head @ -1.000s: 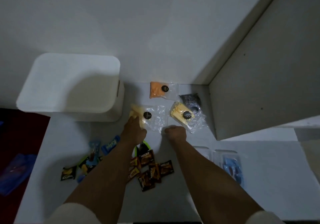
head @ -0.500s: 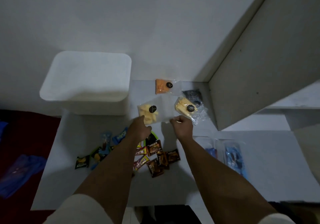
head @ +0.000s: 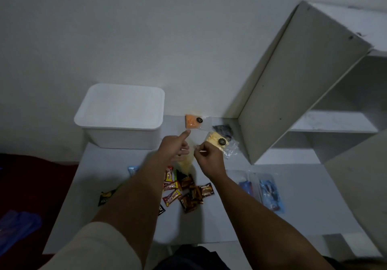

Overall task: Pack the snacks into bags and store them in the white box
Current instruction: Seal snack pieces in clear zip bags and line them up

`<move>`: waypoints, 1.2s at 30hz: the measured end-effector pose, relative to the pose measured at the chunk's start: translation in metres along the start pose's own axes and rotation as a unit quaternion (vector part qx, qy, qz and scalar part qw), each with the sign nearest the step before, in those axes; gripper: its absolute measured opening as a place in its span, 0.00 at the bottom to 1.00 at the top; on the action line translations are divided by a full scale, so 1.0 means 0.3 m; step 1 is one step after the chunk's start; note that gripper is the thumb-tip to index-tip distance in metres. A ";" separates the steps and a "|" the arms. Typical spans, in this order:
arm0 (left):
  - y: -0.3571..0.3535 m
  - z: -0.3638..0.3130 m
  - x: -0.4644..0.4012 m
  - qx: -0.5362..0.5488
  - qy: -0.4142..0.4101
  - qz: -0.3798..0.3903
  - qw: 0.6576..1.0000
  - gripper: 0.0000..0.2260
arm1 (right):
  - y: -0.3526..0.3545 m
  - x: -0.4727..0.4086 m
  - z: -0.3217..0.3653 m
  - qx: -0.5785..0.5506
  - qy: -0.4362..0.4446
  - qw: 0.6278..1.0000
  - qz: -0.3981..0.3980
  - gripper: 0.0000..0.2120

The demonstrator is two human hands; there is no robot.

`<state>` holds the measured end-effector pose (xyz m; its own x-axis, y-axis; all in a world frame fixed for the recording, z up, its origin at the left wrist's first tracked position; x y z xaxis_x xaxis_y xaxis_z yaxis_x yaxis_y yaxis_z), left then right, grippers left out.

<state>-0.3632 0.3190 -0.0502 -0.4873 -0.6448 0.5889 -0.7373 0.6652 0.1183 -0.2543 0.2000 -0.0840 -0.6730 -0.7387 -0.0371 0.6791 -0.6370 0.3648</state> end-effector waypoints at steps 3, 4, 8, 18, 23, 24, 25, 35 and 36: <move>0.021 0.026 0.043 0.015 0.005 0.003 1.000 0.18 | -0.023 0.045 0.015 0.000 0.018 1.000 0.011 0.09; 0.031 0.034 0.055 0.018 0.007 0.002 1.000 0.16 | -0.031 0.057 0.025 0.001 0.026 1.000 0.015 0.10; 0.076 0.053 0.098 0.022 0.011 -0.009 1.000 0.21 | -0.062 0.090 0.070 0.001 0.073 0.997 0.028 0.11; 0.104 0.055 0.163 0.037 0.002 0.003 0.999 0.08 | -0.092 0.106 0.124 -0.085 0.062 0.992 0.074 0.07; 0.114 0.056 0.186 0.029 -0.007 0.040 0.999 0.09 | -0.072 0.103 0.158 -0.175 -0.073 0.977 0.100 0.17; 0.117 0.054 0.188 0.027 -0.012 0.047 0.998 0.09 | -0.066 0.101 0.160 -0.169 -0.084 0.977 0.101 0.15; 0.120 0.050 0.191 0.025 -0.016 0.053 0.998 0.08 | -0.063 0.101 0.161 -0.161 -0.090 0.978 0.102 0.14; 0.152 0.002 0.248 -0.060 -0.065 0.056 0.995 0.10 | -0.062 0.109 0.206 -0.171 -0.088 0.977 0.094 0.16; 0.155 0.001 0.253 -0.069 -0.067 0.057 0.994 0.10 | -0.062 0.108 0.208 -0.169 -0.084 0.977 0.094 0.13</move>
<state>-0.4347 0.3010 -0.0003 -0.6282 -0.6007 0.4945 -0.6072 0.7759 0.1712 -0.3072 0.2017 -0.0339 -0.5466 -0.8211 0.1642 0.8341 -0.5512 0.0202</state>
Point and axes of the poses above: each hand's wrist, its own x-axis away from the middle knuckle, its own y-axis out of the back of the hand, z = x × y, the point moved 2 cm from there along -x, towards the middle knuckle, and after that the axes turned 8 degrees about -x, right-handed, at the moved point
